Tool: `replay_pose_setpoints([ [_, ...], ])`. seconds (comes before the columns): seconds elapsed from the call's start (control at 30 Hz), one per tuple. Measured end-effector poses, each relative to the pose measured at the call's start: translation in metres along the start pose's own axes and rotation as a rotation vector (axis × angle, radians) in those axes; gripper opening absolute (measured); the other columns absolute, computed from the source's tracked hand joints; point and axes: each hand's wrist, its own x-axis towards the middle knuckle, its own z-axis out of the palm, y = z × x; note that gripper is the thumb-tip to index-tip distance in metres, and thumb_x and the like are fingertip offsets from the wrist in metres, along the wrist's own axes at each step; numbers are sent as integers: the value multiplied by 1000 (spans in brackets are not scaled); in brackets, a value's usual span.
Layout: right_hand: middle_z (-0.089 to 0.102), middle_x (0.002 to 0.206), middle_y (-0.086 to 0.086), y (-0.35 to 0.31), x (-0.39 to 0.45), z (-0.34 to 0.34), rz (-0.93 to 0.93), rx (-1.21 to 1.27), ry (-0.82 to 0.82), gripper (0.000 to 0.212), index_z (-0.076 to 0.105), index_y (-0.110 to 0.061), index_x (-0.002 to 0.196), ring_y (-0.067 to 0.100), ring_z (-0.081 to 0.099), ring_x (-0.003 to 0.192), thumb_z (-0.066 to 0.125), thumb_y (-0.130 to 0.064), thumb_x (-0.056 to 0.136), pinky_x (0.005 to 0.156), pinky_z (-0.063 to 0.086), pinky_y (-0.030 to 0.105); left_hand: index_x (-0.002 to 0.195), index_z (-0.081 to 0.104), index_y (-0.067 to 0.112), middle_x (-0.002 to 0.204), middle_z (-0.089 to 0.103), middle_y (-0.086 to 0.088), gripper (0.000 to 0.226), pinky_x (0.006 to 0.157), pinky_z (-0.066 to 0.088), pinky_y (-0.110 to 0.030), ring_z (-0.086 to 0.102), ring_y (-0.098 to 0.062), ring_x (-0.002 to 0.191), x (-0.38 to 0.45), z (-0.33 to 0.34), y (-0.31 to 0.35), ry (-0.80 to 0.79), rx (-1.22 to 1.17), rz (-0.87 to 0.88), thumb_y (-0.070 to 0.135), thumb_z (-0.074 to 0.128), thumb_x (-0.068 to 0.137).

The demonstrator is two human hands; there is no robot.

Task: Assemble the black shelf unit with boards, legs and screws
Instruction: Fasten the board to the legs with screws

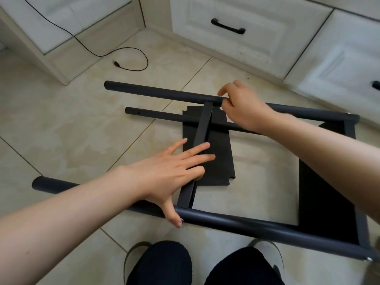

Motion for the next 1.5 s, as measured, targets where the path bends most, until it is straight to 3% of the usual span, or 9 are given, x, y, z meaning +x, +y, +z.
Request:
replay_pose_setpoints([
  [0.07,48,128,16,11,13,2,-107,-263,-65,43,47,-4,136,33,44,118,44,-30,102,99,38,38,121,41,17,169,-7,1,97,112,-34,-42,-43,-13,143,1,1,0,12,-15,15,90,60,60],
  [0.17,50,120,18,17,29,-1,-234,-534,-187,53,49,-3,132,34,43,114,43,-45,101,95,42,45,122,42,13,168,10,-6,99,115,-31,-41,-39,-14,146,3,1,-1,33,-29,34,89,62,61],
  [0.37,57,105,15,16,47,-5,-298,-493,-290,55,57,-1,111,30,47,103,45,-52,96,85,44,42,119,44,11,145,38,-7,98,120,-24,-40,-27,-16,150,3,0,0,75,3,64,89,60,62],
  [0.67,54,89,15,14,46,1,-251,-431,-247,63,57,2,95,30,50,84,45,-59,92,76,46,44,114,41,11,131,39,-8,95,118,-26,-46,-24,-23,152,-2,5,7,70,63,37,90,57,65],
  [0.87,48,72,9,6,43,8,-230,-436,-227,69,57,1,83,29,49,70,42,-66,90,64,43,41,111,48,7,121,43,-9,103,119,-24,-51,12,-34,151,-6,5,13,27,118,6,95,56,57],
  [1.03,48,70,7,6,43,14,-194,-478,-189,73,54,-4,77,30,53,68,36,-74,85,58,40,36,109,50,6,115,43,-9,106,120,-16,-54,23,-35,142,-7,7,14,7,130,-14,97,52,56],
  [1.23,47,69,6,8,42,15,-161,-512,-160,74,54,-5,75,28,52,68,35,-77,83,56,37,36,113,48,8,121,41,-8,104,117,-26,-54,17,-34,146,-7,5,14,1,121,-12,96,55,57],
  [1.33,50,77,7,9,40,15,-162,-492,-142,67,54,-5,80,29,52,76,40,-70,89,60,38,36,118,42,11,132,36,-5,99,117,-25,-55,-8,-25,153,-8,9,13,30,16,-22,91,59,61],
  [1.5,54,116,15,3,25,13,-99,-318,-35,54,56,-3,124,34,51,110,45,-50,100,84,47,43,159,8,19,165,-11,7,127,111,-35,-48,-46,-10,141,-10,15,11,5,-113,-92,86,60,65],
])
